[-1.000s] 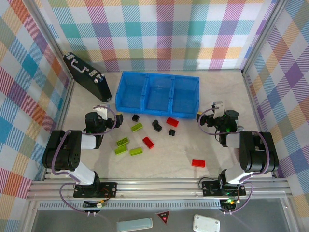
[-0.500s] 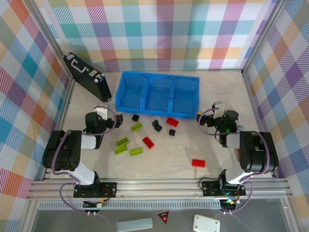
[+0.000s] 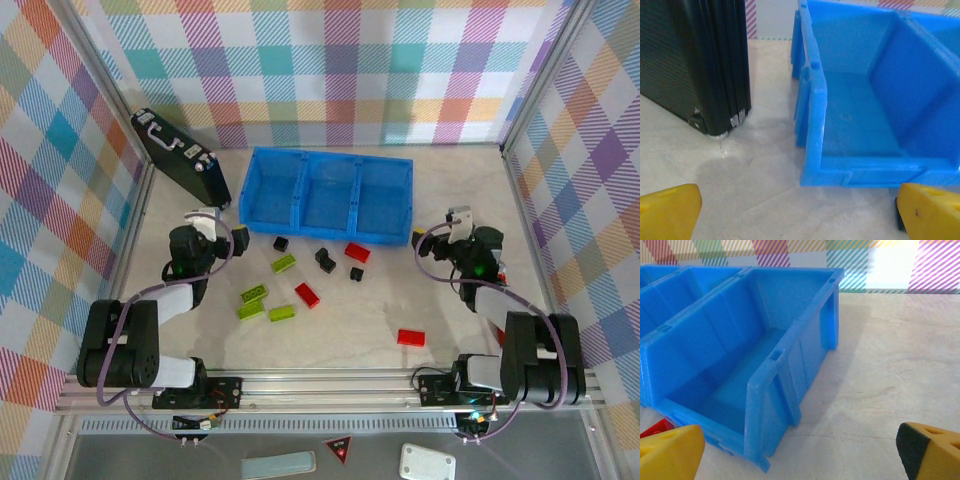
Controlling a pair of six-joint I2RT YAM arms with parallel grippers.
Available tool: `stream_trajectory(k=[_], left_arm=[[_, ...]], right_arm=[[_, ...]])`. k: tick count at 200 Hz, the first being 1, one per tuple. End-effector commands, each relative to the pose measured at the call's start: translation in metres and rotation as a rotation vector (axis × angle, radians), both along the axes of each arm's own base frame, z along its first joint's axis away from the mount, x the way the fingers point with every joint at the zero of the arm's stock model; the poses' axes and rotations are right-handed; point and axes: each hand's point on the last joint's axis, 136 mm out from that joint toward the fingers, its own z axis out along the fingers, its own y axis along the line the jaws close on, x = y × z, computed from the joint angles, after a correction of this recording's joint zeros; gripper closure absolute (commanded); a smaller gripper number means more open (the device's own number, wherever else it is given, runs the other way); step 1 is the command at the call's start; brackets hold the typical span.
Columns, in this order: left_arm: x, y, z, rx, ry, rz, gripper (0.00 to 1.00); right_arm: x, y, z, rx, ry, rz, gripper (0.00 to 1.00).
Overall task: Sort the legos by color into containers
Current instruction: Pick up the lego from the center of the table.
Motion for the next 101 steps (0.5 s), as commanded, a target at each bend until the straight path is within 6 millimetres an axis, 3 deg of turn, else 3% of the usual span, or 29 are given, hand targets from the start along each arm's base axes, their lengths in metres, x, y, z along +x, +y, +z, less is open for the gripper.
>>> stream_trajectory(k=[1, 44, 101], left_arm=[[-0.003, 0.002, 0.002, -0.012, 0.089, 0.058, 0.0], [-0.016, -0.013, 0.025, -0.056, 0.211, 0.062, 0.0], [-0.047, -0.015, 0.063, -0.142, 0.379, 0.102, 0.0]], right_arm=[[-0.008, -0.001, 0.0, 0.03, 0.08, -0.022, 0.01], [-0.027, 0.008, 0.01, 0.108, 0.209, -0.037, 0.02], [-0.061, 0.033, 0.015, 0.195, 0.41, -0.035, 0.09]])
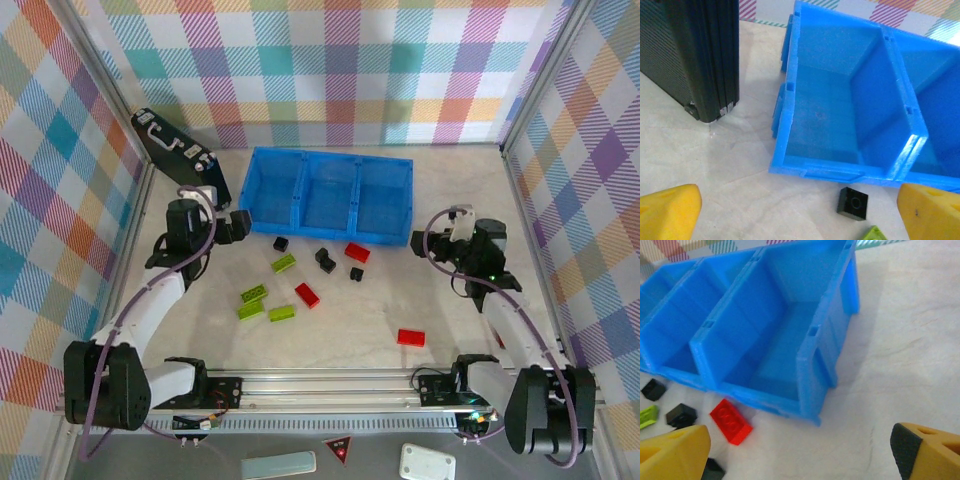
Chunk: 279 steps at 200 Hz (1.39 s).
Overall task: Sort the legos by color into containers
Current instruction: Pick up the lego from the center of the table.
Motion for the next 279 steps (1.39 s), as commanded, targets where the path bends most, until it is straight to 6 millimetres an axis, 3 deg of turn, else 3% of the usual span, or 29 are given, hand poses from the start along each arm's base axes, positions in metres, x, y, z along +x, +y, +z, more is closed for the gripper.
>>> stream_trajectory(k=[1, 43, 96, 117, 200, 279], left_arm=[[-0.028, 0.001, -0.001, -0.032, 0.174, 0.029, 0.0], [-0.039, -0.011, 0.012, 0.035, 0.246, -0.114, 0.0], [-0.034, -0.008, -0.002, 0.059, 0.233, -0.137, 0.0], [-0.035, -0.009, 0.0, 0.052, 0.227, -0.142, 0.0], [-0.04, -0.004, 0.016, 0.062, 0.175, -0.121, 0.0], [-0.04, 0.006, 0.015, 0.064, 0.181, -0.09, 0.0]], right_arm=[[-0.022, 0.009, -0.009, 0.063, 0.169, -0.022, 0.09], [-0.043, 0.034, -0.015, 0.056, 0.304, 0.001, 0.15], [-0.055, 0.067, -0.031, 0.064, 0.494, 0.013, 0.26], [-0.054, 0.08, -0.036, 0.06, 0.539, 0.015, 0.34], [-0.044, 0.11, -0.054, -0.117, 0.651, -0.15, 0.4], [-0.039, 0.166, -0.079, -0.282, 0.675, -0.201, 0.46]])
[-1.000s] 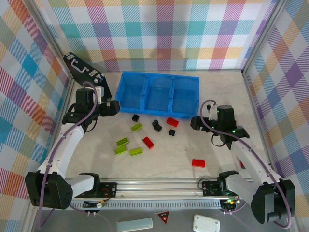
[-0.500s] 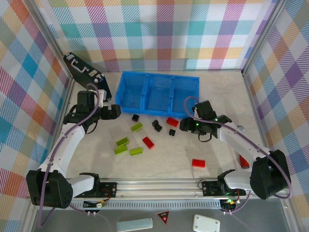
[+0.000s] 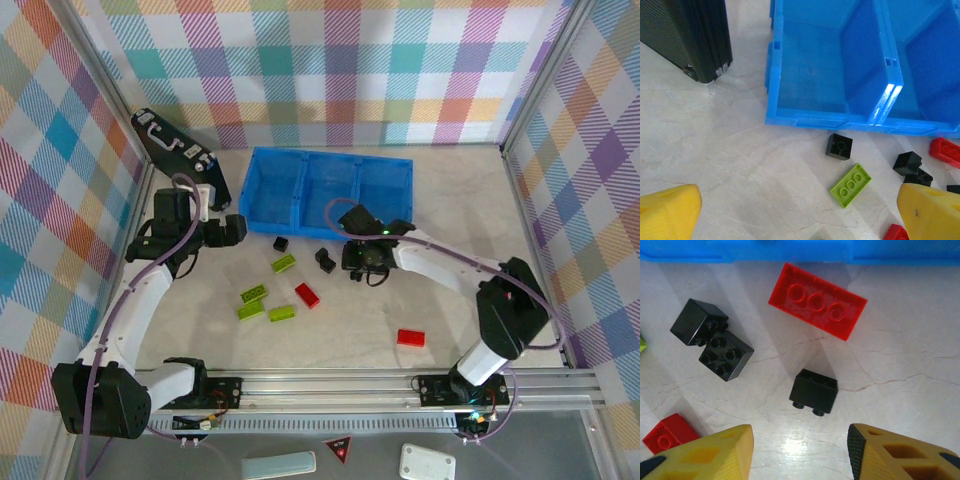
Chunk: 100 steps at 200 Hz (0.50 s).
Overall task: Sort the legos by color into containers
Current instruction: Pick up the lego from the center of the table.
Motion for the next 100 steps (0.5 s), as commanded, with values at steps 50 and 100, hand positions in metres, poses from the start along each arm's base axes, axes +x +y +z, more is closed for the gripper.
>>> stream_trajectory(k=[50, 100], left_arm=[[-0.006, 0.007, -0.004, 0.005, 0.015, 0.008, 0.0], [-0.006, 0.007, -0.005, -0.005, 0.023, 0.007, 0.0]], right_arm=[[0.017, -0.005, -0.011, -0.135, -0.019, -0.055, 0.45], [0.041, 0.003, -0.016, -0.112, -0.067, -0.145, 0.24]])
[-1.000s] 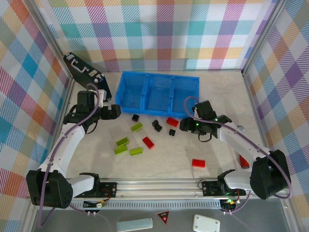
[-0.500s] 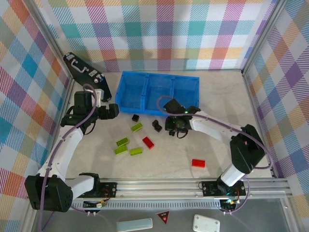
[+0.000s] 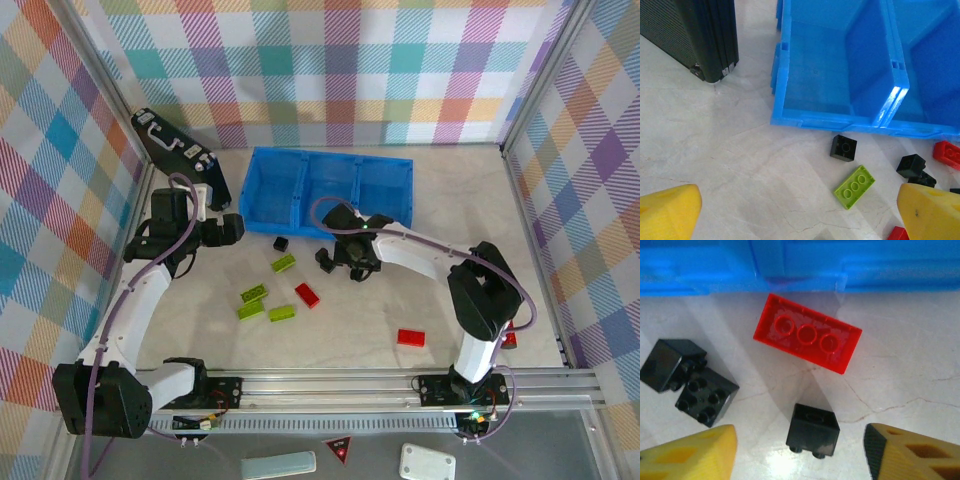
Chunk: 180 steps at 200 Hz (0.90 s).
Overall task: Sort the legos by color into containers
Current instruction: Pick up the lego from the center of the table.
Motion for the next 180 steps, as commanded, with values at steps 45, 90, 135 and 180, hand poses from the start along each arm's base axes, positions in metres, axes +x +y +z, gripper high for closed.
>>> stream_trajectory(k=[45, 90, 135, 180], left_arm=[[-0.006, 0.004, -0.006, -0.009, 0.029, -0.004, 0.0], [-0.005, 0.004, -0.008, -0.023, 0.041, -0.004, 0.0], [-0.005, 0.003, -0.01, -0.035, 0.048, -0.01, 0.0], [-0.004, 0.002, -0.011, -0.043, 0.052, -0.014, 0.0]], right_arm=[[0.034, 0.0, -0.014, 0.0, -0.128, -0.15, 0.1], [0.043, -0.003, -0.026, 0.01, -0.188, -0.226, 0.08], [0.046, -0.007, -0.038, -0.01, -0.2, -0.258, 0.12], [0.044, -0.009, -0.052, -0.037, -0.18, -0.26, 0.18]])
